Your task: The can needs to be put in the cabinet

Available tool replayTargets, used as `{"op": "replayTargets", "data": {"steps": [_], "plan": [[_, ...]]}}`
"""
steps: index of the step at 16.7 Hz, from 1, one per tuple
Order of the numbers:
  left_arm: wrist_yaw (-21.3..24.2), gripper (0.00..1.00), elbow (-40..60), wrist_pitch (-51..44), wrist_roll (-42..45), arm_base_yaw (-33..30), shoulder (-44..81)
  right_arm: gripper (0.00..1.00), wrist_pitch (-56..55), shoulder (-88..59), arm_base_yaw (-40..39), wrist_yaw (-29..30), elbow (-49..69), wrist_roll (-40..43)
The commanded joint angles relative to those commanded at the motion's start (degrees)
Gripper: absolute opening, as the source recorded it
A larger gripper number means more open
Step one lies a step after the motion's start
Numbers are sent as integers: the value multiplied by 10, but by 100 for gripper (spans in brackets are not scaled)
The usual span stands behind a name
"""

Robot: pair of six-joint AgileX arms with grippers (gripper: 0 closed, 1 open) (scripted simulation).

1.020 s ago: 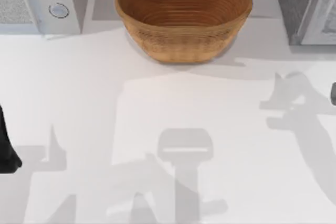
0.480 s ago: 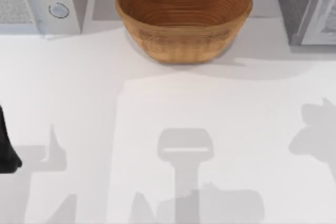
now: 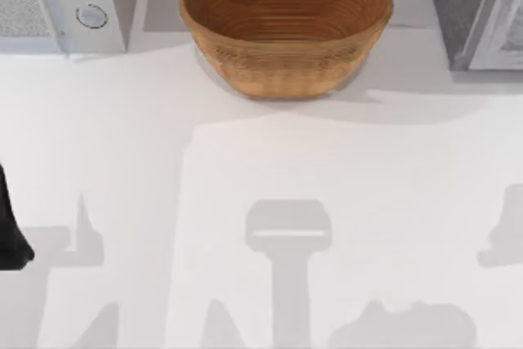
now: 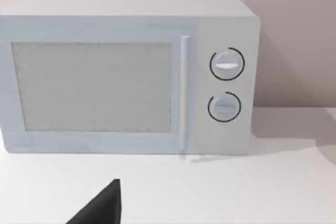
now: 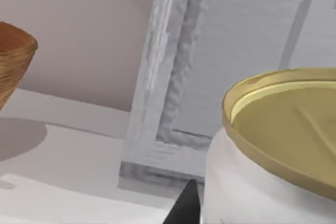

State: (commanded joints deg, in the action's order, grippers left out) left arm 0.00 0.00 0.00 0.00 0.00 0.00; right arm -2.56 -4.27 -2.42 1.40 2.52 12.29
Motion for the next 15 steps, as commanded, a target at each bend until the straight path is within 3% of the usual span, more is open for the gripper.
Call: {"op": "replayTargets", "data": {"steps": [5,15], "plan": [[0,100,0,0,0,0,0,0,24,41,23,-13,-24,-117],[0,100,0,0,0,0,0,0,31,23,19,-13,-5,-124]]}}
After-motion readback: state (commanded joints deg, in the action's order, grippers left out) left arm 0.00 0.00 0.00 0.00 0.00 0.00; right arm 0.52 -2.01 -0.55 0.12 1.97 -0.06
